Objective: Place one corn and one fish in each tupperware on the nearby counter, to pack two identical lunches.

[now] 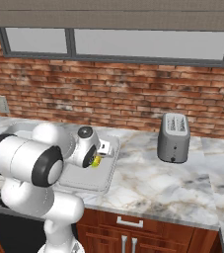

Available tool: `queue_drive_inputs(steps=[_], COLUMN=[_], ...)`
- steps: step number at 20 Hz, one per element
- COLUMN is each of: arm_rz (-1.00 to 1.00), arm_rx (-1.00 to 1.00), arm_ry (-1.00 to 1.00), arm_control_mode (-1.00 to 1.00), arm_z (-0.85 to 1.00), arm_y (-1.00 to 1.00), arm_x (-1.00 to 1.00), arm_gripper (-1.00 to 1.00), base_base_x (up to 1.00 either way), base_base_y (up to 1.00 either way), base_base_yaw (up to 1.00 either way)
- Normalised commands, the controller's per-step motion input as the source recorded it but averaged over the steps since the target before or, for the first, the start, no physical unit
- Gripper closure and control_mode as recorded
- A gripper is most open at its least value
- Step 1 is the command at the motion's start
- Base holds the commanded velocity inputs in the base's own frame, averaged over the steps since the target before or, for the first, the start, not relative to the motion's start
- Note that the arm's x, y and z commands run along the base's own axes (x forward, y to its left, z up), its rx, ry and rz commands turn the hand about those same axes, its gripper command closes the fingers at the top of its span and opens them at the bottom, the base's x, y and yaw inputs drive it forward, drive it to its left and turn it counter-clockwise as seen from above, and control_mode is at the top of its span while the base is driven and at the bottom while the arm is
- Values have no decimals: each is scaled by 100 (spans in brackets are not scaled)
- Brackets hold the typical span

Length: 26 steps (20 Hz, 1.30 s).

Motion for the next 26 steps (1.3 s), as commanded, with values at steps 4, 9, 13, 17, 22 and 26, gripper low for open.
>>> queue_drive_inputs(steps=[4, 9, 13, 17, 22, 26], arm_rz=[0, 0, 0, 0, 0, 2], arm_rx=[0, 0, 0, 0, 0, -2], arm_ry=[0, -1, 0, 0, 0, 0], arm_control_mode=[-100, -100, -100, -100, -100, -100], arm_z=[18, 59, 100, 89, 78, 60], arm_y=[-2, -1, -6, -4, 0, 0], arm_x=[0, -17, -81, -100, -100, -100], arm_gripper=[-100, -100, -100, -100, -100, -100], base_base_x=[0, 0, 0, 0, 0, 0], base_base_y=[0, 0, 0, 0, 0, 0], base_base_yaw=[0, 0, 0, 0, 0, 0])
